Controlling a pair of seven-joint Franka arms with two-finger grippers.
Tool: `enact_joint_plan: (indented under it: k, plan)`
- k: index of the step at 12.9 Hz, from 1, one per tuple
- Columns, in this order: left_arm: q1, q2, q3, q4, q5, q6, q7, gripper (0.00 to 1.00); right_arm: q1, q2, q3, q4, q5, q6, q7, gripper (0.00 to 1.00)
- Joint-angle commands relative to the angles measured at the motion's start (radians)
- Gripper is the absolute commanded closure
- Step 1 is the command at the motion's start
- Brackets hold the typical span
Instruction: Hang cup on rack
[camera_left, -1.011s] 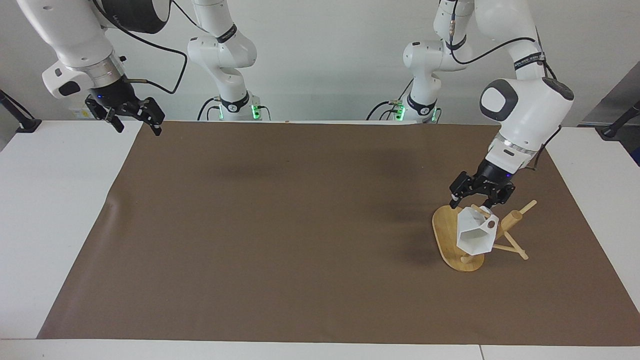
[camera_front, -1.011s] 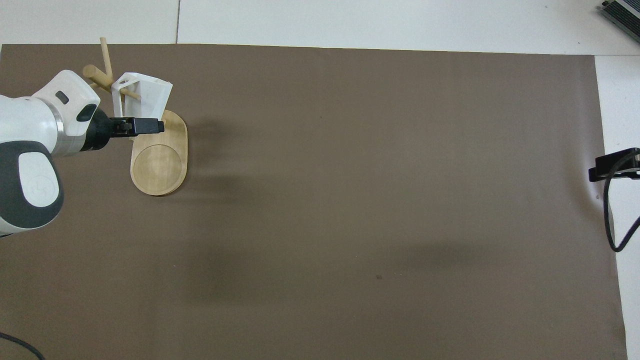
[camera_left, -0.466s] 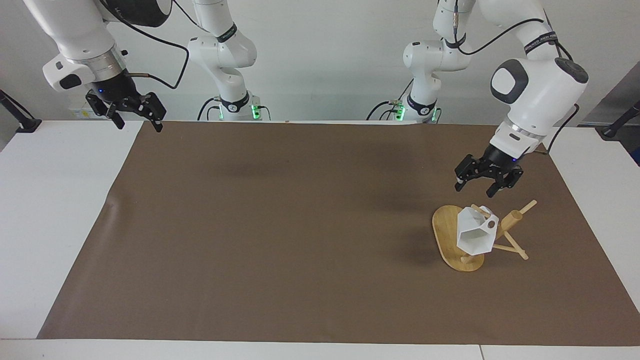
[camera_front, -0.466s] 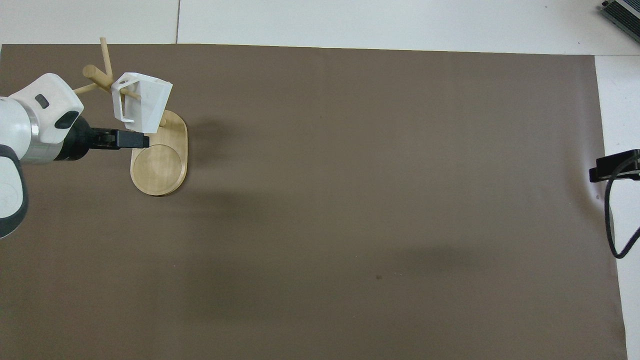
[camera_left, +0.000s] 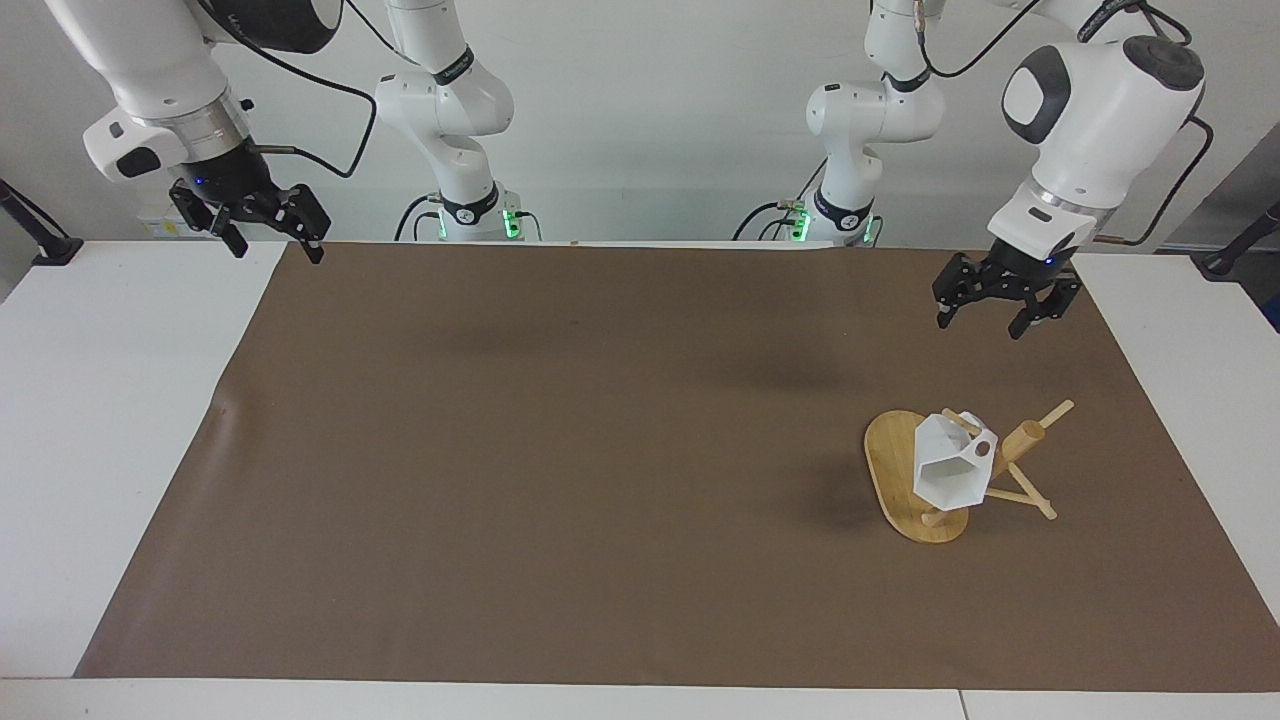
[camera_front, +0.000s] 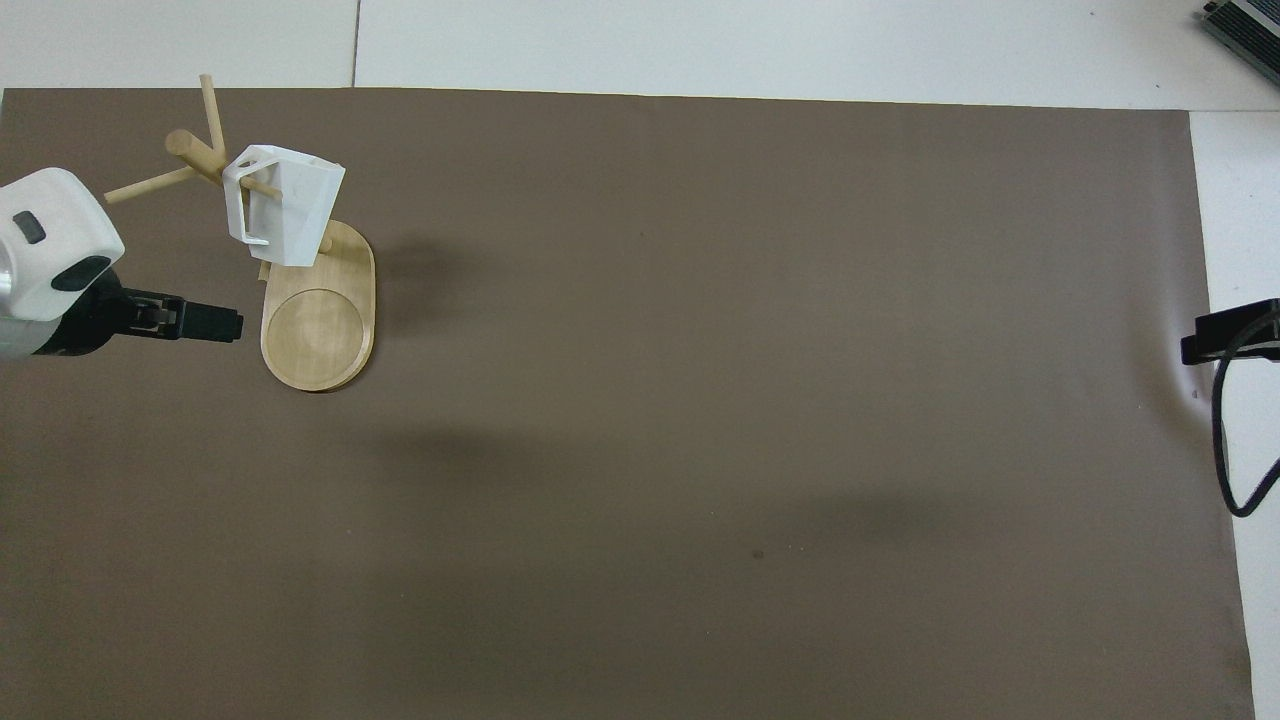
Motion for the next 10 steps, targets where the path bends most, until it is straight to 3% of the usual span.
enact_joint_plan:
  k: [1,5,10]
  plan:
    - [0.010,0.024,-0.006,0.114,0.028,-0.120,-0.014,0.00,0.003,-0.007,-0.008,-0.012,0.004,0.000,-0.025,0.00]
    - [0.009,0.076,-0.009,0.275,0.021,-0.273,-0.014,0.00,0.003,-0.007,-0.008,-0.017,0.004,0.003,-0.017,0.00]
    - [-0.005,0.059,-0.013,0.285,0.029,-0.310,-0.017,0.00,0.003,-0.005,-0.006,-0.017,0.004,0.003,-0.017,0.00]
